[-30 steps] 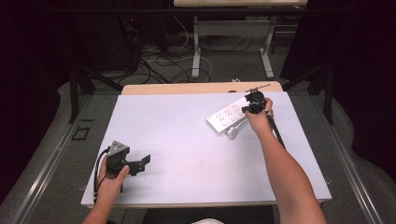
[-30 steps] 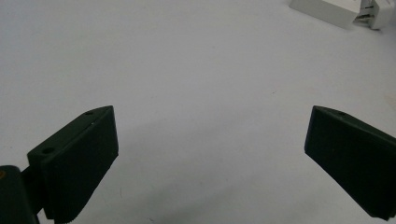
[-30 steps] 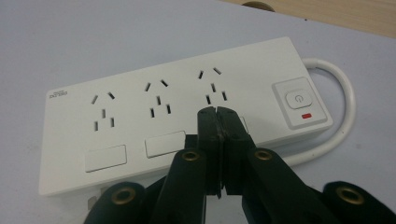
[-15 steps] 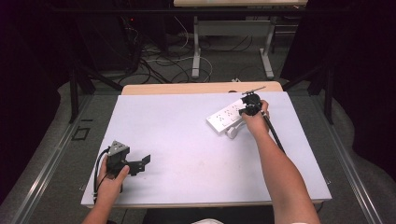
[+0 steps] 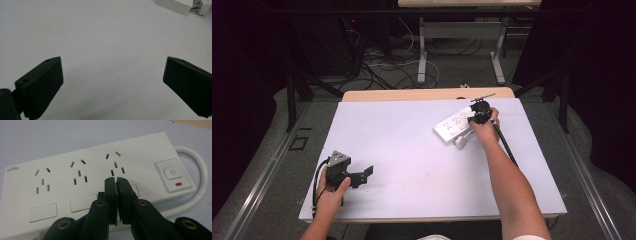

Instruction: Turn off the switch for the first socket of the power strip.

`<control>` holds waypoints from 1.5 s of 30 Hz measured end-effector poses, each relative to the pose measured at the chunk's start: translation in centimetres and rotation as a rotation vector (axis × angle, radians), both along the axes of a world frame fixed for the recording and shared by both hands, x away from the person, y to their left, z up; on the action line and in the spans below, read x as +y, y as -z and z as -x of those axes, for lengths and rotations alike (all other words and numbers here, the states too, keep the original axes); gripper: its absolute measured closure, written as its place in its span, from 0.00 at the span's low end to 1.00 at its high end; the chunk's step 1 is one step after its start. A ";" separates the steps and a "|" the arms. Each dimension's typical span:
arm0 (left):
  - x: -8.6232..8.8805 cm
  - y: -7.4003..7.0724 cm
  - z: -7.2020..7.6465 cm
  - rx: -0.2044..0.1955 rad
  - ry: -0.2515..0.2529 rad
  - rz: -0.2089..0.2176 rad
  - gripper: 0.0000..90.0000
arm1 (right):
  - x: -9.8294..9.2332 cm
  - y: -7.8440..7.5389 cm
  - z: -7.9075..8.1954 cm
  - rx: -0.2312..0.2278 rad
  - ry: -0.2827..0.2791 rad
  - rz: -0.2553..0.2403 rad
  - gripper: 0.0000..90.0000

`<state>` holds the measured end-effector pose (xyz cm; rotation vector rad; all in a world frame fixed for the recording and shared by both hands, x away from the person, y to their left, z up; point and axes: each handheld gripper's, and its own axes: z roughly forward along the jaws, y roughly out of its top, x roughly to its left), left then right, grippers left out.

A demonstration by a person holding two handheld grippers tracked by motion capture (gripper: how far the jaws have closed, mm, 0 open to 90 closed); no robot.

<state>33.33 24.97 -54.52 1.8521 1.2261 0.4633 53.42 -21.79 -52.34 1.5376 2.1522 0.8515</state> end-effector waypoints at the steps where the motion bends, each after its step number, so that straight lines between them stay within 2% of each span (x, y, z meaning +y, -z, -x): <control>1: 0.0 0.0 0.0 0.000 0.000 0.000 0.03 | 0.0 0.0 0.0 0.000 0.000 0.000 0.97; 3: 0.0 0.0 0.0 0.000 0.000 -0.001 0.03 | 0.1 0.1 0.0 -0.007 0.010 0.005 0.96; 8: -0.1 0.0 0.0 -0.001 0.001 0.001 0.03 | 0.3 0.1 0.0 -0.017 -0.008 0.043 0.96; 15: -0.1 0.0 0.0 0.001 0.002 0.000 0.03 | 0.3 0.1 0.0 -0.017 -0.007 0.044 0.96; 20: -0.1 0.0 0.0 0.000 0.003 -0.001 0.03 | 0.2 0.1 0.0 -0.014 -0.004 0.042 0.96; 23: -0.1 0.0 0.1 0.000 0.004 -0.002 0.03 | 0.2 0.2 -0.1 -0.014 0.001 0.012 0.96; 28: -0.1 0.0 0.1 -0.003 0.004 0.000 0.03 | 0.2 0.1 -0.1 -0.007 -0.002 0.030 0.96; 37: -0.1 0.0 0.0 -0.002 0.009 -0.006 0.03 | 0.1 0.1 -0.1 -0.008 -0.007 0.026 0.96; 42: -0.1 0.0 0.1 -0.005 0.009 -0.003 0.03 | 0.1 0.3 -0.1 0.014 -0.003 0.003 1.00; 45: -0.1 0.0 0.1 -0.001 0.009 -0.006 0.03 | 0.2 0.3 0.0 0.009 0.006 -0.015 1.00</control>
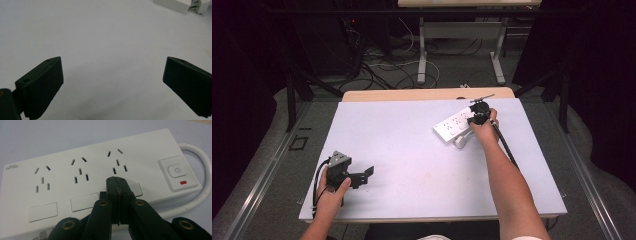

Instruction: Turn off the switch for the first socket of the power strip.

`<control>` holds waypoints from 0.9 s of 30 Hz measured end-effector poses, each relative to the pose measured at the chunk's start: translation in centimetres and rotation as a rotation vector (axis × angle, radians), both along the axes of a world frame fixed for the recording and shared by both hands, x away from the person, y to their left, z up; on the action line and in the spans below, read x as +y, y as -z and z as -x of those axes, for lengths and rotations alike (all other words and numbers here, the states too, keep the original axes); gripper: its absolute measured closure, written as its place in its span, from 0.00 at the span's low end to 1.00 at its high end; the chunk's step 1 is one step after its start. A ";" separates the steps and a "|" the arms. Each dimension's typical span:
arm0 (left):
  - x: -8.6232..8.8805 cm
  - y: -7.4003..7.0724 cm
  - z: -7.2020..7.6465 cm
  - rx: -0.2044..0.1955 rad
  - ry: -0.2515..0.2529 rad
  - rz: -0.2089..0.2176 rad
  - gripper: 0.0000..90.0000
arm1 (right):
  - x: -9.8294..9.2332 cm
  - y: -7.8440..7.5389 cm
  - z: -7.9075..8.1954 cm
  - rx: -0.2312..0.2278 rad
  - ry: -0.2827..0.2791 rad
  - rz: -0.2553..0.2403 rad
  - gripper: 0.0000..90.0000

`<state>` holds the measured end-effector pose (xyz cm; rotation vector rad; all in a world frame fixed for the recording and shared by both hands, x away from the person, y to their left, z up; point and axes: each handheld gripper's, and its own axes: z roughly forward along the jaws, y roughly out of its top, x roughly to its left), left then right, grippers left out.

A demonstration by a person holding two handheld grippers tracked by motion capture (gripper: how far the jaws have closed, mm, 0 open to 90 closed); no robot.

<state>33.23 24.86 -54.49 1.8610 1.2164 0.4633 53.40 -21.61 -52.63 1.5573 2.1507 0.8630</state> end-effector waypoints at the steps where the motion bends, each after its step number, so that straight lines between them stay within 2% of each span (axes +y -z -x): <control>1: 0.0 0.0 0.0 0.000 0.000 0.000 0.03 | 0.0 0.0 0.0 -0.001 -0.006 0.022 1.00; 20: 0.0 0.1 0.0 0.000 0.000 0.001 0.03 | 0.0 0.0 0.1 -0.012 -0.008 0.024 1.00; 27: 0.0 0.0 -0.1 -0.001 0.005 0.000 0.03 | 0.4 0.0 0.1 -0.020 -0.010 0.054 1.00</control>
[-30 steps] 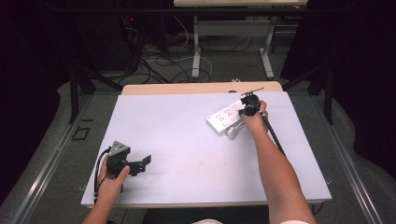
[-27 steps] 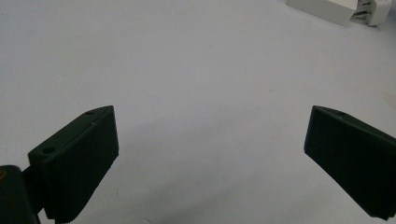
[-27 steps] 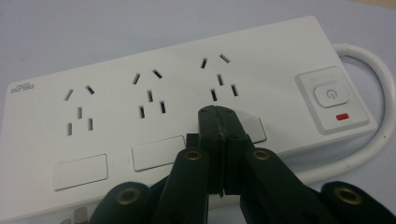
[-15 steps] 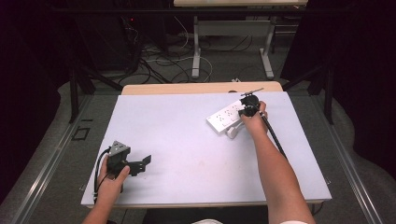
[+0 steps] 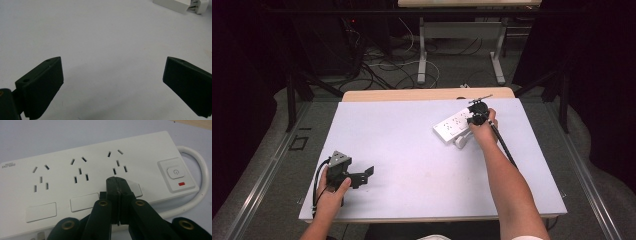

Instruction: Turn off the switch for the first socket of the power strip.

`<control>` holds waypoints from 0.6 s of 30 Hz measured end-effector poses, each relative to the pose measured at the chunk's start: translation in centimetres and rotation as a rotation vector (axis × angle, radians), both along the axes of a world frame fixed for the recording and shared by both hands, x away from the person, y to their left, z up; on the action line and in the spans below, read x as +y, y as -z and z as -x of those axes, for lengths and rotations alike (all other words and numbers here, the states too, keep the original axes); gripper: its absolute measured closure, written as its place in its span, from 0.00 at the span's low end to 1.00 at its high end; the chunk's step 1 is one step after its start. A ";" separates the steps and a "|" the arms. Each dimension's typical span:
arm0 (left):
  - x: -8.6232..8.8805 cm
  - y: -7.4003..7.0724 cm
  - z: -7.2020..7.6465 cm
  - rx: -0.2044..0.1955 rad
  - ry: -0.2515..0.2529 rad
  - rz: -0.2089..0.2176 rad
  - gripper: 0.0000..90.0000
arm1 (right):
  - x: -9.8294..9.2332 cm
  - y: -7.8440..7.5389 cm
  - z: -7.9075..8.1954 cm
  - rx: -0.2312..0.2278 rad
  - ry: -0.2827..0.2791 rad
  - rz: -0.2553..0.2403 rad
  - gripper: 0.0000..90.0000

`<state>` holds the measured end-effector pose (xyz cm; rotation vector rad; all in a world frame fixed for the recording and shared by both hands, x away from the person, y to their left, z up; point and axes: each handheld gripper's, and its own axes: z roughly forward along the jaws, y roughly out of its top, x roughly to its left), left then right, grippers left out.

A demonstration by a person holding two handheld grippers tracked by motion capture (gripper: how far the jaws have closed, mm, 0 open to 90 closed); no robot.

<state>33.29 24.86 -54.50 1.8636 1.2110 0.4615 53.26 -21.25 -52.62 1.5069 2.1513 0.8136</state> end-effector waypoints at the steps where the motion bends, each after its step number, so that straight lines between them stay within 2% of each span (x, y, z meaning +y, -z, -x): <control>1: 0.0 0.0 0.0 0.004 -0.001 0.002 0.03 | 0.0 0.0 0.0 0.005 0.005 -0.005 1.00; 3: 0.0 0.0 0.0 0.001 0.000 0.003 0.03 | -0.1 0.0 0.0 0.003 0.013 -0.026 1.00; 6: 0.0 0.0 0.0 0.005 0.001 0.001 0.03 | -0.1 0.0 0.0 0.002 0.012 -0.022 1.00; 8: -0.1 0.0 0.0 0.004 0.001 0.002 0.03 | -0.1 -0.1 0.0 0.006 -0.001 -0.003 1.00; 10: -0.1 0.1 -0.1 -0.005 -0.006 0.006 0.03 | -0.2 -0.1 0.0 0.012 0.006 -0.020 0.97; 13: -0.2 0.1 -0.1 -0.003 -0.005 0.004 0.03 | -0.3 -0.2 0.0 0.019 0.005 -0.010 0.95; 14: -0.2 0.1 -0.1 -0.003 -0.005 0.004 0.03 | -0.3 -0.3 0.1 0.037 0.015 -0.016 0.92; 15: -0.1 0.1 -0.1 0.007 0.002 0.000 0.03 | -0.3 -0.3 0.1 0.037 0.015 -0.016 0.92; 18: -0.1 0.1 -0.1 0.003 0.001 0.000 0.03 | -0.6 -0.5 0.1 0.043 0.021 -0.019 0.88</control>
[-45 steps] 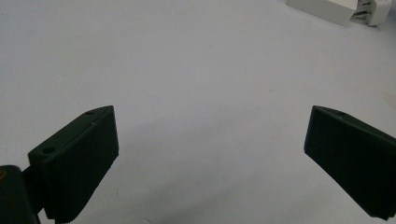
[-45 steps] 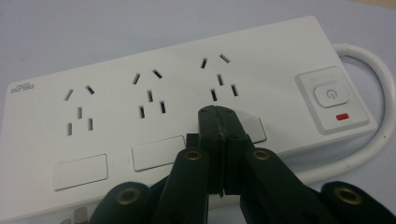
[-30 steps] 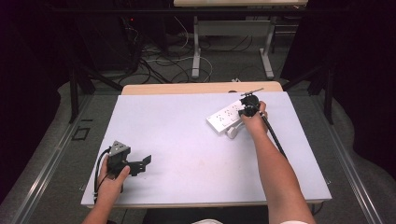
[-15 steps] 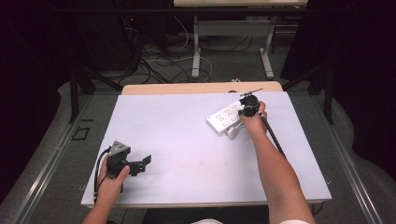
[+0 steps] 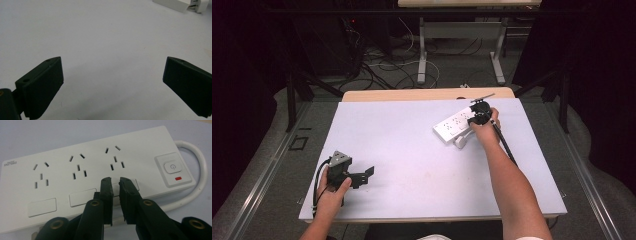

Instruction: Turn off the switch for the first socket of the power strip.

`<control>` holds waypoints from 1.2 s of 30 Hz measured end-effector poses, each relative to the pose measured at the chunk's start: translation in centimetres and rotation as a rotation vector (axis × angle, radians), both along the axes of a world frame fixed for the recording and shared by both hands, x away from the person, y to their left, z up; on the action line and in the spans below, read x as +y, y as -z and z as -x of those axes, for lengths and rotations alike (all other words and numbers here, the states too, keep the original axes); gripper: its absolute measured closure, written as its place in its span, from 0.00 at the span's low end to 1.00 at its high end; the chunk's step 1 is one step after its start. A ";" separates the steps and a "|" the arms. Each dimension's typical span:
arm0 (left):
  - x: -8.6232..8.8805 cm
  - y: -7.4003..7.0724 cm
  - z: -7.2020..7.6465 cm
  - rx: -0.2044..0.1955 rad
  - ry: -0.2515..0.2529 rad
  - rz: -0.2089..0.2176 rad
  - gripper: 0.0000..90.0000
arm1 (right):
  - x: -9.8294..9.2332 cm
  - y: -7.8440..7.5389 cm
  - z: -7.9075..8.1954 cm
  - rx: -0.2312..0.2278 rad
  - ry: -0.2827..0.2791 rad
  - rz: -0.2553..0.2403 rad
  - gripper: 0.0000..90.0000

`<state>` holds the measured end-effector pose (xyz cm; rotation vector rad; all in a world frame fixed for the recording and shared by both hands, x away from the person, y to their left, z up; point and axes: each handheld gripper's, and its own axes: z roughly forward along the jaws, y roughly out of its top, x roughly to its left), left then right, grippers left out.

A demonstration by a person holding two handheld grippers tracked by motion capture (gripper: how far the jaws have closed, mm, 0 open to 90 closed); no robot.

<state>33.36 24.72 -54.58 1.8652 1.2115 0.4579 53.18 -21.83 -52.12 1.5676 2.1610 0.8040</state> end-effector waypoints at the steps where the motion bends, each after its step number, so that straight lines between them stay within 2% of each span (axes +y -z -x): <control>1: 0.0 0.0 0.0 0.000 0.000 -0.001 0.03 | -0.2 0.0 0.0 -0.005 -0.013 0.002 0.87; 6: -0.1 0.0 0.0 -0.003 -0.002 0.000 0.03 | -0.5 -0.5 0.0 0.001 -0.015 -0.031 0.77; 7: -0.1 0.1 0.0 -0.004 -0.002 -0.001 0.03 | -0.7 -0.6 0.0 -0.013 -0.028 -0.046 0.73; 10: -0.1 0.1 0.0 -0.002 -0.002 -0.001 0.03 | -0.7 -0.6 0.0 0.002 -0.037 -0.037 0.67; 18: -0.2 0.1 0.0 -0.003 -0.002 0.005 0.03 | -0.6 -1.0 0.2 0.023 -0.059 -0.018 0.63; 20: -0.2 0.1 0.0 -0.003 -0.002 0.005 0.03 | -0.6 -1.0 0.3 0.012 -0.086 -0.019 0.63; 21: -0.2 0.1 0.0 -0.003 -0.002 0.005 0.03 | -0.6 -1.2 0.4 0.002 -0.103 0.005 0.63; 23: -0.2 0.1 0.0 -0.002 -0.003 0.005 0.03 | -0.6 -1.3 0.5 0.000 -0.110 0.013 0.62; 25: -0.2 0.1 0.0 -0.002 -0.003 0.005 0.03 | -0.4 -1.4 0.7 0.004 -0.131 -0.003 0.60; 28: -0.2 0.1 0.0 -0.004 -0.003 0.005 0.03 | -0.3 -1.7 1.0 -0.010 -0.151 0.018 0.57; 36: -0.2 0.1 0.0 -0.004 -0.003 0.004 0.03 | 0.1 -2.6 2.1 -0.030 -0.195 0.010 0.51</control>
